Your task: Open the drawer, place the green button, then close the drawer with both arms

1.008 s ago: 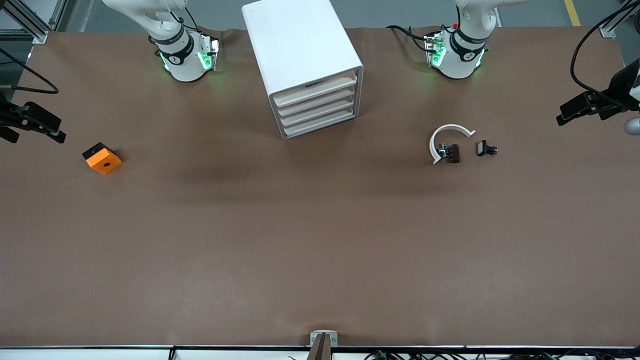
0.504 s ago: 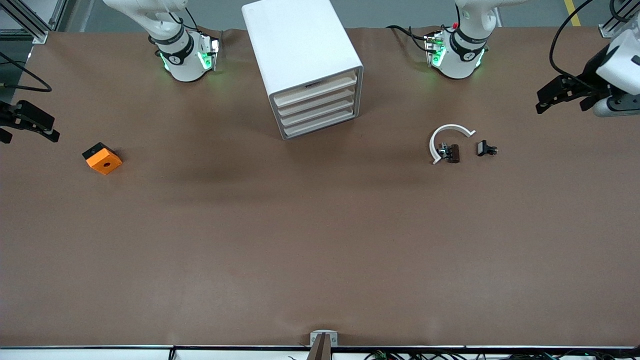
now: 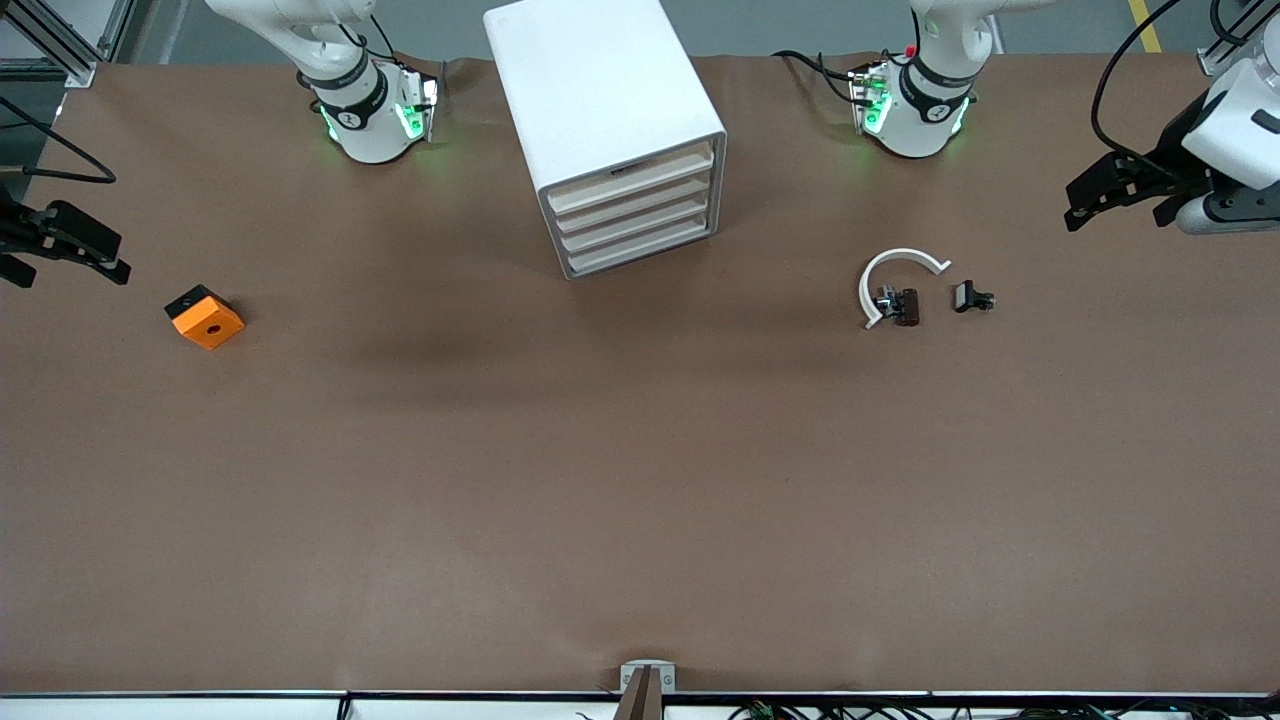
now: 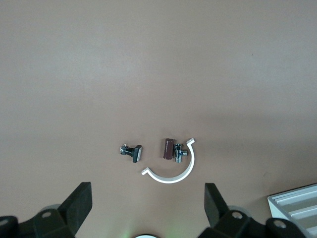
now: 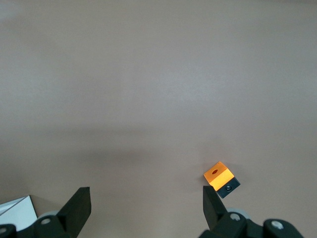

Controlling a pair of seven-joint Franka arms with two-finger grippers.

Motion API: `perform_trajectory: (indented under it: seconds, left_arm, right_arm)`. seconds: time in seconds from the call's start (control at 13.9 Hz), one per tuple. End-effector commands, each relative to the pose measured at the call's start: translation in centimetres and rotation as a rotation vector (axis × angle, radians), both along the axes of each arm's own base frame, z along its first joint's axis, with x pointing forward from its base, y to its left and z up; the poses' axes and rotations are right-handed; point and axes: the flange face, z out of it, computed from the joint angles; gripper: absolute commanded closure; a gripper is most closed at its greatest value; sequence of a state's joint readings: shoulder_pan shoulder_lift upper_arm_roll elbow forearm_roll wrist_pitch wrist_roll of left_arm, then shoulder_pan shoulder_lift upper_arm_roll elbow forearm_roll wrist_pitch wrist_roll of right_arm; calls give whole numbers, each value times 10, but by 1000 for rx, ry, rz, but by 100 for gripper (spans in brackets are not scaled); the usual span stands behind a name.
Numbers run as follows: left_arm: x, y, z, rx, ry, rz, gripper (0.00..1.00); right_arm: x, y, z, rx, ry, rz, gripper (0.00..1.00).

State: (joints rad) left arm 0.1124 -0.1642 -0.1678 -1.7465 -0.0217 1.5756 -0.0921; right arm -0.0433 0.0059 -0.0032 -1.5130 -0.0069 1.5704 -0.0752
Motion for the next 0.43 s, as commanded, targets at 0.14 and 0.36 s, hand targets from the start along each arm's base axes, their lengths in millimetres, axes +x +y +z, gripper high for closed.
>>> perform_trajectory:
  seconds: [0.14, 0.36]
  left_arm:
    - [17, 11, 7, -12, -12, 8, 0]
    - [26, 24, 6, -14, -9, 33, 0]
  right_arm:
    - [1, 0, 5, -13, 1, -7, 0]
    - [0, 1, 5, -13, 0, -5, 0]
